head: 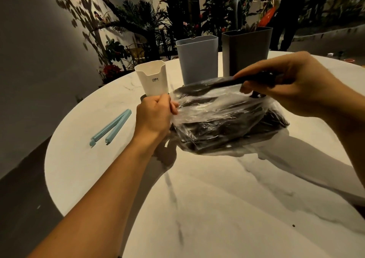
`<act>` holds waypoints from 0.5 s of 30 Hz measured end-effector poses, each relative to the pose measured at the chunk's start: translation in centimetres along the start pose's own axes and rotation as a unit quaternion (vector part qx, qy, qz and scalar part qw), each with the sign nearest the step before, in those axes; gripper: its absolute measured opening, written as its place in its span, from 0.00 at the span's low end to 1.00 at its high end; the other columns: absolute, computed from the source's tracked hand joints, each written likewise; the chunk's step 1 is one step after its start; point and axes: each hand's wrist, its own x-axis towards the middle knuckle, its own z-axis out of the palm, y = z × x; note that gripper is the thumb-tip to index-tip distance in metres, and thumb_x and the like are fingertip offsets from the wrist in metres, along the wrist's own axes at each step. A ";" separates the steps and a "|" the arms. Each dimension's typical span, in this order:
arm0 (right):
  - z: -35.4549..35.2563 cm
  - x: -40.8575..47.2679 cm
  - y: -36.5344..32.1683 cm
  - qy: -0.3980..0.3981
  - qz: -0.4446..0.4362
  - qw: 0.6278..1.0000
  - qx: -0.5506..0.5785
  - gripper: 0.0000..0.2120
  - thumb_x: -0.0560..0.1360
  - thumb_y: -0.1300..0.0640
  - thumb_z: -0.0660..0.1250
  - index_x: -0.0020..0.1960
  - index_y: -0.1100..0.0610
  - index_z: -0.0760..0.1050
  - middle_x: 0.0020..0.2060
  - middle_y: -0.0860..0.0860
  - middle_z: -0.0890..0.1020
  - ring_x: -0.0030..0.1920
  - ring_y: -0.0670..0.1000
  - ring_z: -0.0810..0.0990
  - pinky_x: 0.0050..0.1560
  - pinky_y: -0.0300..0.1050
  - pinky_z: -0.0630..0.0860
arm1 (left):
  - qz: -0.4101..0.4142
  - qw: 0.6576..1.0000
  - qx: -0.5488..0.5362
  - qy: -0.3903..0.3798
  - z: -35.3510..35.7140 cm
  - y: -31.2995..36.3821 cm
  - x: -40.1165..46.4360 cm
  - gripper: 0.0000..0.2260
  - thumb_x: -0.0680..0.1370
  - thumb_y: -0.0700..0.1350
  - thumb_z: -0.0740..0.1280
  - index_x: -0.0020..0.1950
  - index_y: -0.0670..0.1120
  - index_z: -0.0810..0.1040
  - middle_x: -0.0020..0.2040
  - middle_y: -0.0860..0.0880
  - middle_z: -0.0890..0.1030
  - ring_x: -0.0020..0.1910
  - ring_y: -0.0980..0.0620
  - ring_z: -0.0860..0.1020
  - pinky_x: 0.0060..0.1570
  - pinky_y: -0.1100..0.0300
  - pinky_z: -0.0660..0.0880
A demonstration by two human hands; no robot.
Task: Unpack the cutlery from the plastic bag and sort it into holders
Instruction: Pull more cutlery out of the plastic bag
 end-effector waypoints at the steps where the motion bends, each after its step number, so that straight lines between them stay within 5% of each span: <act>1: 0.2 0.0 0.0 0.021 -0.008 1.000 -0.002 0.15 0.76 0.62 0.66 0.59 0.48 0.78 0.48 0.41 0.83 0.49 0.37 0.83 0.51 0.28 0.77 | 0.000 1.000 -0.017 0.002 0.0 0.1 0.0 0.21 0.77 0.50 0.55 0.28 0.45 0.78 0.43 0.52 0.85 0.45 0.60 0.78 0.41 0.65 0.68; 6: 1.0 0.3 0.4 0.102 -0.040 0.994 -0.015 0.17 0.79 0.61 0.65 0.66 0.53 0.74 0.54 0.48 0.83 0.54 0.39 0.82 0.59 0.35 0.77 | 0.013 0.999 -0.047 0.009 0.5 0.4 -0.4 0.19 0.72 0.52 0.53 0.33 0.45 0.79 0.47 0.46 0.84 0.53 0.49 0.77 0.42 0.64 0.67; 11: 0.4 0.8 -0.3 0.172 -0.070 0.982 0.028 0.15 0.81 0.60 0.63 0.67 0.58 0.72 0.53 0.46 0.81 0.52 0.42 0.84 0.54 0.35 0.79 | 0.042 0.998 -0.032 -0.016 0.9 0.5 -0.9 0.20 0.73 0.52 0.53 0.39 0.42 0.80 0.43 0.51 0.81 0.48 0.55 0.75 0.35 0.76 0.65; 15: 0.3 1.8 -1.4 0.207 -0.070 0.974 0.060 0.13 0.83 0.60 0.61 0.66 0.57 0.71 0.50 0.47 0.82 0.51 0.43 0.84 0.50 0.36 0.80 | 0.086 0.994 -0.038 -0.048 1.2 0.5 -1.0 0.17 0.76 0.52 0.55 0.42 0.45 0.80 0.43 0.56 0.79 0.47 0.65 0.73 0.42 0.76 0.67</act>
